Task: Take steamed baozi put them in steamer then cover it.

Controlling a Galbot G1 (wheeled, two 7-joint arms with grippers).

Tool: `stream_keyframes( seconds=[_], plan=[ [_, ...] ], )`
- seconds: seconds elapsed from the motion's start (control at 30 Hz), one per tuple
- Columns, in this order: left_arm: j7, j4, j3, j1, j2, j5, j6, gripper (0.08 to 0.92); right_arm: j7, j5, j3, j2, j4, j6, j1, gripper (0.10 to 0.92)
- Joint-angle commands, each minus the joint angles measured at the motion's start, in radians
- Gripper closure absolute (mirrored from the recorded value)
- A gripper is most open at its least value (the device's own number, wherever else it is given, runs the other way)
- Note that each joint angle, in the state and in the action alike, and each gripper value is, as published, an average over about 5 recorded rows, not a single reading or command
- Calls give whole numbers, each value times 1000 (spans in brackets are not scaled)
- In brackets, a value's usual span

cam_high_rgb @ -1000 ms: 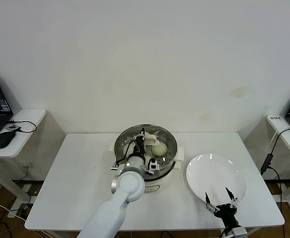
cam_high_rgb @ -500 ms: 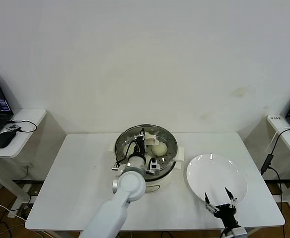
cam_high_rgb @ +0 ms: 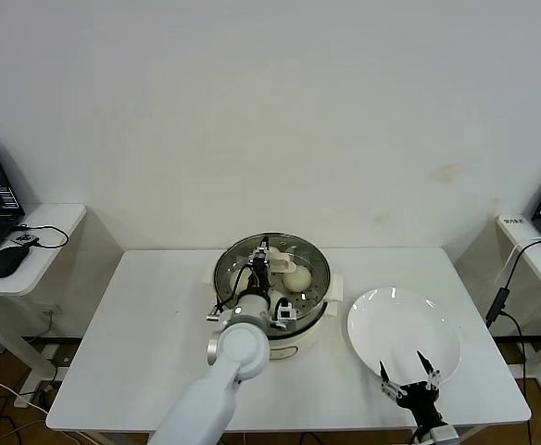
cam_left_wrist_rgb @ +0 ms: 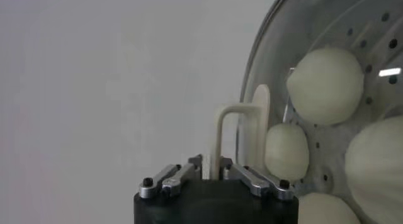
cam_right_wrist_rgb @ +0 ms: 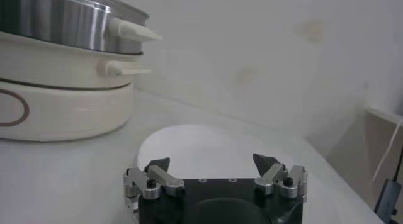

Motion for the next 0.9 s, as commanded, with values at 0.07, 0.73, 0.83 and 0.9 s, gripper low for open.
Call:
stream_keyframes(
  seconds=[0.07, 0.73, 0.83, 0.9],
  plan=[
    [-1, -127, 0, 72, 29, -14, -1, 510, -1, -2, 1, 0, 2, 0, -3, 203],
    [-450, -616, -435, 667, 293, -1212, -224, 177, -1, 20, -20, -14, 12, 1, -20, 202],
    [-522, -605, -532, 760, 289, -1494, -296, 177, 0, 41, -38, -28, 23, 0, -34, 203],
    [-548, -590, -563, 814, 279, -1581, -326, 177, 3, 61, -49, -37, 33, 0, -46, 203]
  ],
)
